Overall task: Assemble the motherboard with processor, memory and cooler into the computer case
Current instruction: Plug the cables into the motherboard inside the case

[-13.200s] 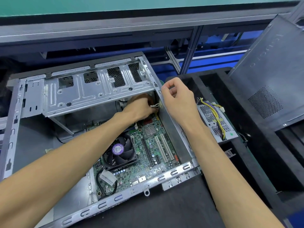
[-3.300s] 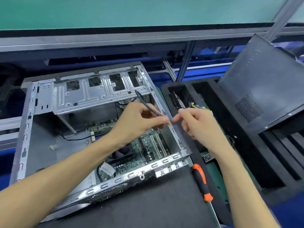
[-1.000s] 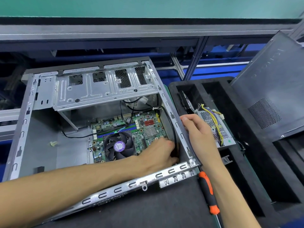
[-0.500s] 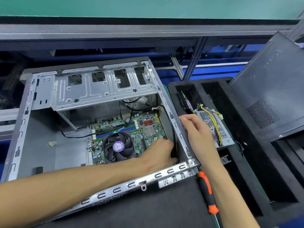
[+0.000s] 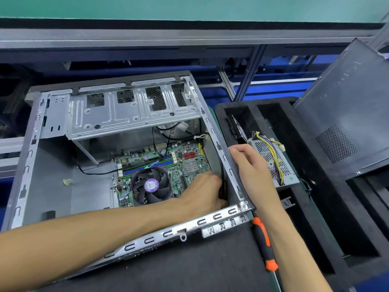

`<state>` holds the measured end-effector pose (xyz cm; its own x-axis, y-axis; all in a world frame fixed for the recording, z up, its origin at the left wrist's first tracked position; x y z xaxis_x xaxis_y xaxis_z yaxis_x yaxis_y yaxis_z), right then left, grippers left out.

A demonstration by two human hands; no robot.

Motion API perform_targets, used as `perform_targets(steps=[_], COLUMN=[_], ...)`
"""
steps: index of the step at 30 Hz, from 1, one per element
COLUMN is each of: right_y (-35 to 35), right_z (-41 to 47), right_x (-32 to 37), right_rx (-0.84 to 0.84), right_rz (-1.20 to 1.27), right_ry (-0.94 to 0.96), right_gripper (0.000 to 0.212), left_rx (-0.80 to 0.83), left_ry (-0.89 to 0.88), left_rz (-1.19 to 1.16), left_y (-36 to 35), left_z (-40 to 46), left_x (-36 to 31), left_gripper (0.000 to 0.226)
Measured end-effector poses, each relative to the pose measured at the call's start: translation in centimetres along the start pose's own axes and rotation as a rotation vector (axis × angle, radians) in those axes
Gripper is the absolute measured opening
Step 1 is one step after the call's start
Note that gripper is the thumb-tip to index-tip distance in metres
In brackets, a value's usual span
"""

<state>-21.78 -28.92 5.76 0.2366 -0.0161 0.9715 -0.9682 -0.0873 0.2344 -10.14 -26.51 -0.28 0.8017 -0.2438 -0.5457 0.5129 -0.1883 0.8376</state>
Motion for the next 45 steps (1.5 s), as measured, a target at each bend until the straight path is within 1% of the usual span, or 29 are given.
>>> perform_targets(steps=[9, 12, 15, 16, 20, 22, 26, 32, 35, 36, 38, 40, 42, 45], right_y=[-0.1, -0.1, -0.1, -0.1, -0.1, -0.1, -0.2, -0.2, -0.3, -0.3, -0.3, -0.2, -0.2, -0.1], right_z=[0.2, 0.3, 0.3, 0.4, 0.3, 0.4, 0.4, 0.3, 0.3, 0.2, 0.2, 0.2, 0.2, 0.1], right_x=[0.1, -0.1, -0.2, -0.2, -0.2, -0.3, -0.1, 0.1, 0.2, 0.3, 0.3, 0.2, 0.1, 0.0], right_rx=[0.01, 0.003, 0.002, 0.004, 0.009, 0.01, 0.021, 0.032, 0.032, 0.031, 0.026, 0.021, 0.02, 0.019], right_rz=[-0.039, -0.035, -0.033, -0.032, -0.026, -0.022, -0.015, -0.036, -0.047, -0.05, -0.048, -0.039, -0.035, -0.026], right_ry=[-0.028, -0.049, -0.054, -0.054, -0.049, -0.059, -0.075, -0.067, -0.065, -0.065, -0.066, -0.078, -0.09, -0.098], right_gripper=[0.016, 0.016, 0.016, 0.016, 0.016, 0.015, 0.015, 0.014, 0.014, 0.015, 0.015, 0.014, 0.014, 0.015], left_rx=[0.015, 0.04, 0.059, 0.057, -0.003, -0.008, 0.036, 0.052, 0.06, 0.072, 0.116, 0.171, 0.195, 0.22], left_ry=[0.027, 0.064, 0.103, 0.101, 0.023, 0.006, 0.041, 0.058, 0.097, 0.129, 0.188, 0.182, 0.149, 0.167], left_rz=[0.066, 0.032, -0.055, -0.042, 0.156, 0.187, 0.117, 0.116, 0.074, 0.028, -0.106, -0.201, -0.228, -0.249], left_y=[0.3, 0.2, 0.2, 0.1, 0.1, 0.2, 0.2, -0.3, -0.1, 0.1, 0.4, 0.5, 0.6, 0.6], left_z=[-0.2, -0.5, -0.8, -0.8, -0.6, -0.3, 0.0, 0.0, 0.0, 0.0, 0.0, 0.0, 0.0, 0.1], left_x=[-0.2, 0.2, 0.7, 0.7, -0.2, -0.5, -0.6, -0.2, 0.1, 0.4, 1.1, 1.6, 1.7, 1.8], left_gripper=[0.027, 0.026, 0.022, 0.021, 0.024, 0.028, 0.041, 0.04, 0.03, 0.025, 0.025, 0.023, 0.02, 0.018])
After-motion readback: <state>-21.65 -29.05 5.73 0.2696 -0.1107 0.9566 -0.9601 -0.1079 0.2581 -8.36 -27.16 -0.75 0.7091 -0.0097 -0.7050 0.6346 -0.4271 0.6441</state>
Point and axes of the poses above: each hand's wrist, its own z-axis towards the middle knuckle, its own y-axis out of the back of the hand, x = y × z, the point moved 3 cm from there along z, towards the middle knuckle, and after that the axes turned 2 degrees about z, right-handed, at the moved point
